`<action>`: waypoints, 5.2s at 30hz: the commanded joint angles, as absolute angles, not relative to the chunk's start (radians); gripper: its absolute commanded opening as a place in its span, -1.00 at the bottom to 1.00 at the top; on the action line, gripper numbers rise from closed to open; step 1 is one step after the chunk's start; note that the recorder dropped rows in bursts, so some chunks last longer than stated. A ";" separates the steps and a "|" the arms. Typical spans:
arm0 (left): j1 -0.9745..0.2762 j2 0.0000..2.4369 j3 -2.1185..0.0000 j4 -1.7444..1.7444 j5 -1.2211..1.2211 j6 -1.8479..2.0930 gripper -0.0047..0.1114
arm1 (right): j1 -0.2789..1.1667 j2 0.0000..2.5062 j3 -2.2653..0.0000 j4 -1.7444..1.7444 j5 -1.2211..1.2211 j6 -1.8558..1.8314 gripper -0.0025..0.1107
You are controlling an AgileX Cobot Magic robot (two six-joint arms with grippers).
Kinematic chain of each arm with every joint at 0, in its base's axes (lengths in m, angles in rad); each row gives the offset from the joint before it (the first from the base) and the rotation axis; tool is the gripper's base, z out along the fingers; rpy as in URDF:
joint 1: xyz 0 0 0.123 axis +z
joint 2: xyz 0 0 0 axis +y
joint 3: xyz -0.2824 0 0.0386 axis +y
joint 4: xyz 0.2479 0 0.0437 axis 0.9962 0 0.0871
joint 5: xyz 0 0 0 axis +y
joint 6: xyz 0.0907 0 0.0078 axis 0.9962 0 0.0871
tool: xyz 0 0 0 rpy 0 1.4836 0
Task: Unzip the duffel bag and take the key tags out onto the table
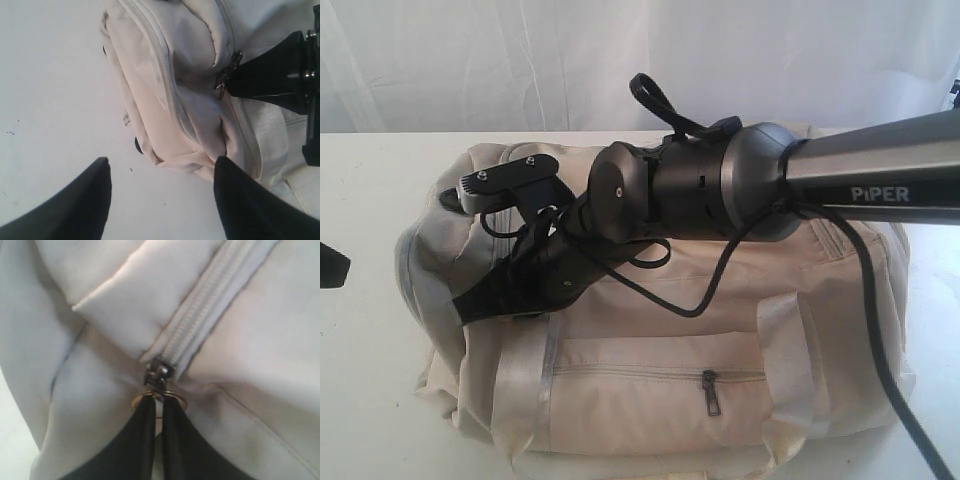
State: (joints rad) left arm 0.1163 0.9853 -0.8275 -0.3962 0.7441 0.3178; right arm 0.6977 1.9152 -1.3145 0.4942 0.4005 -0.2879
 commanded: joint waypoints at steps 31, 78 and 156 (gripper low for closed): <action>0.118 0.977 -0.822 -0.425 0.752 0.310 0.17 | 0.725 1.935 -1.319 0.501 0.337 -0.283 -0.56; 0.116 0.977 -0.816 -0.459 0.754 0.317 0.17 | 0.627 1.873 -1.545 0.411 0.640 -0.285 -0.95; 0.116 1.080 -0.688 -1.084 0.625 0.950 0.21 | 0.596 1.906 -1.840 0.368 1.219 -0.288 -0.96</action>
